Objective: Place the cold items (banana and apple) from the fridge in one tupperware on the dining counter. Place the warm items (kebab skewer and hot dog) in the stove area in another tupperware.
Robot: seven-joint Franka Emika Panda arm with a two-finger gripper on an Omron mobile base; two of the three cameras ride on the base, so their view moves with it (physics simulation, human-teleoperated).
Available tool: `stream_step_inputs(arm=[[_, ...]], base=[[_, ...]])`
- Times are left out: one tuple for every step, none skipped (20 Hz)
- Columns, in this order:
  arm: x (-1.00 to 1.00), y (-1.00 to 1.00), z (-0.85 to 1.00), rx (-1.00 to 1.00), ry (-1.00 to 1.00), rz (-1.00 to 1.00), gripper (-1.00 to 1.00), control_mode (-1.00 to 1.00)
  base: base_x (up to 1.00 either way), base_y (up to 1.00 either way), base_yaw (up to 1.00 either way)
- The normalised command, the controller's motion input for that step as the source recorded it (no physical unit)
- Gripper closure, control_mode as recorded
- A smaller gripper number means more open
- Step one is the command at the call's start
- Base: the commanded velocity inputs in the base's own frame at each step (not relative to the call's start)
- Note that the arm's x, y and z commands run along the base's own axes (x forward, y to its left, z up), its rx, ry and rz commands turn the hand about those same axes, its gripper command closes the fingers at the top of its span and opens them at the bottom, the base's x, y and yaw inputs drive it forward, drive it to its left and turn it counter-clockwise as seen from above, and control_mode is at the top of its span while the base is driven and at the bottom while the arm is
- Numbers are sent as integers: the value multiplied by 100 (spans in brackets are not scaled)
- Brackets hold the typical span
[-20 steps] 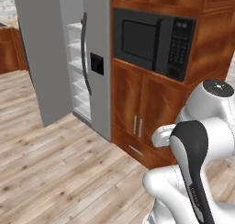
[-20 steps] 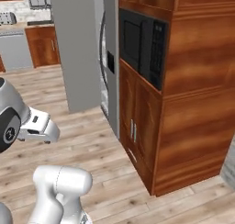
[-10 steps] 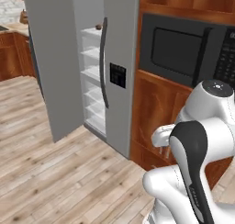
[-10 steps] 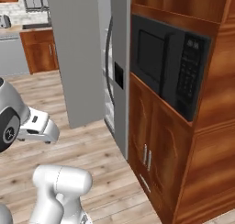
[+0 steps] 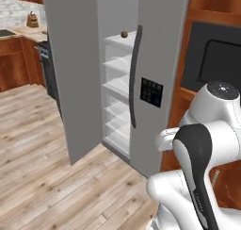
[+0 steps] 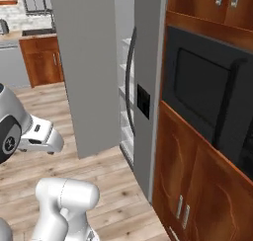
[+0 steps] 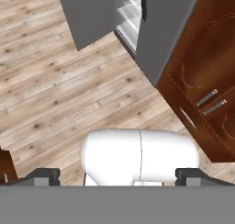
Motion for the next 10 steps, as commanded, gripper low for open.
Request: stream_step_inputs(arm=[[0,0,0,0,0,0,-100,100],[0,0,0,0,0,0,-100,100],[0,0,0,0,0,0,-100,100],[0,0,0,0,0,0,-100,100],[0,0,0,0,0,0,-100,100],[0,0,0,0,0,0,-100,100],[0,0,0,0,0,0,-100,100],[0,0,0,0,0,0,-100,100],[0,0,0,0,0,0,-100,100],[0,0,0,0,0,0,-100,100]], base=[[93,29,-13],[95,29,-13],[98,34,-13],[98,34,-12],[94,32,-12],[92,31,-13],[90,30,-14],[89,30,-16],[90,28,-17],[88,27,-25]])
